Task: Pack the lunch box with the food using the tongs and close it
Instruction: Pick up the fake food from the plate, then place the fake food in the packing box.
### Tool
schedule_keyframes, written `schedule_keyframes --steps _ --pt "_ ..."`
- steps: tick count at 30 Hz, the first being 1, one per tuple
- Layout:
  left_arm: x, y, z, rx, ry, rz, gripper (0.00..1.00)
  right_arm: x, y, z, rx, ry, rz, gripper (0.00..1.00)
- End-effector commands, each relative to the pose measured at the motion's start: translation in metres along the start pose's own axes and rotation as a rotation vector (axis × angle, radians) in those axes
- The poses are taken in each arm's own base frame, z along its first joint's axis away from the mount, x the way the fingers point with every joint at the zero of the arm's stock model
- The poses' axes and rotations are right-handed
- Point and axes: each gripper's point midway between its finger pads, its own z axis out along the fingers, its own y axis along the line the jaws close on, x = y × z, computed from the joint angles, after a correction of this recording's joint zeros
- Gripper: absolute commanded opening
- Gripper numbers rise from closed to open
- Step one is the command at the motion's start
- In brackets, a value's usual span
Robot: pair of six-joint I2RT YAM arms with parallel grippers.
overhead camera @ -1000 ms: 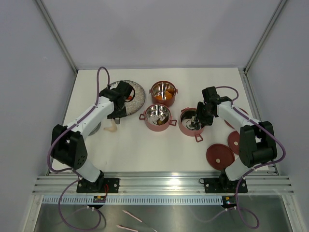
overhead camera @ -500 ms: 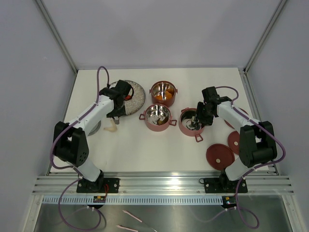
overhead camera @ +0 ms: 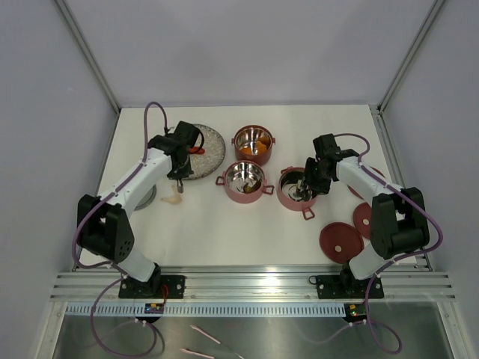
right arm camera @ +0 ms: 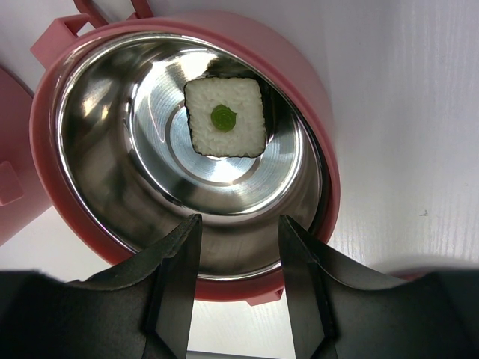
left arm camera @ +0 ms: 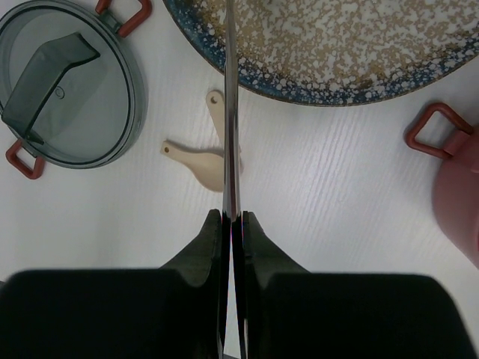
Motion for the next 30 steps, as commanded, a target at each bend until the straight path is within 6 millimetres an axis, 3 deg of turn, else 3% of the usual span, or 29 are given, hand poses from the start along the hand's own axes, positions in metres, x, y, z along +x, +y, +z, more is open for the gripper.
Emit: schedule_keyframes --steps 1,8,11,15,22,27,30 --pt "-0.026 -0.006 -0.040 0.105 -0.094 -0.027 0.00 -0.010 0.015 -0.005 -0.042 -0.019 -0.014 0.53" --pt "-0.020 -0.018 -0.097 0.204 -0.126 0.153 0.00 -0.010 0.017 -0.005 -0.049 -0.015 -0.017 0.53" --pt "-0.004 -0.045 -0.119 0.354 -0.146 0.295 0.00 -0.013 0.019 -0.006 -0.052 -0.023 -0.019 0.53" --pt "0.033 -0.084 -0.155 0.588 -0.174 0.455 0.00 -0.015 0.019 -0.008 -0.051 -0.028 -0.018 0.53" --pt "0.070 -0.105 -0.157 0.667 -0.107 0.553 0.00 -0.011 0.019 -0.006 -0.052 -0.021 -0.011 0.53" --pt "0.076 -0.108 -0.142 0.607 -0.081 0.566 0.01 -0.011 0.018 -0.008 -0.050 -0.025 -0.010 0.53" --pt "0.077 -0.108 -0.135 0.587 -0.073 0.581 0.06 -0.011 0.016 -0.009 -0.045 -0.028 -0.011 0.53"
